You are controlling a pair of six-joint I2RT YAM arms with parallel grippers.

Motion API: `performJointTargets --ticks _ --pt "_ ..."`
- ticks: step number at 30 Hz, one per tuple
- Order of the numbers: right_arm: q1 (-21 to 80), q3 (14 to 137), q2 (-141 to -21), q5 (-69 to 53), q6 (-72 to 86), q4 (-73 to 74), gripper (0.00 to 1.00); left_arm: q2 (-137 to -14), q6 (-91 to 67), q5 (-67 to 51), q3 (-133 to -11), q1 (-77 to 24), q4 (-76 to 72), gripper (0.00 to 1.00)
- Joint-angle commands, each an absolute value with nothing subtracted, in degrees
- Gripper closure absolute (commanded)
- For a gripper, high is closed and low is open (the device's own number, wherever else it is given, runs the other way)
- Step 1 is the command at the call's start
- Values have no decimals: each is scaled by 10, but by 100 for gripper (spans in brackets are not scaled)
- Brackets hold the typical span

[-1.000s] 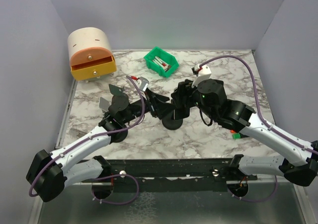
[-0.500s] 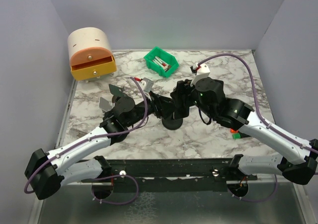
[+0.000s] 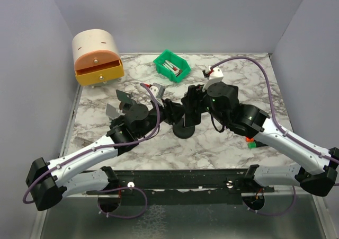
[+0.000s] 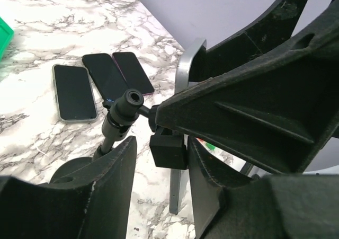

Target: Remove the phone from the phone stand

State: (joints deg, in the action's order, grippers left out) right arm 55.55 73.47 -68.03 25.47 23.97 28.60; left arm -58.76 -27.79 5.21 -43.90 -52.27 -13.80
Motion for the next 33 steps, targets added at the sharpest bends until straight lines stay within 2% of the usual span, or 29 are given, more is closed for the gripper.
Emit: performJointTargets --ticks 1,8,14,33 --pt "560 744 -687 260 258 308 100 -582 -264 95 -454 -525 -122 59" --pt "560 746 -683 283 260 324 100 -564 -257 111 -446 -527 -120 78" --pt "560 749 -679 306 265 341 100 -549 -252 115 -441 -527 -113 100" --pt "560 722 -655 371 293 377 100 -517 -301 117 -385 -527 -169 100"
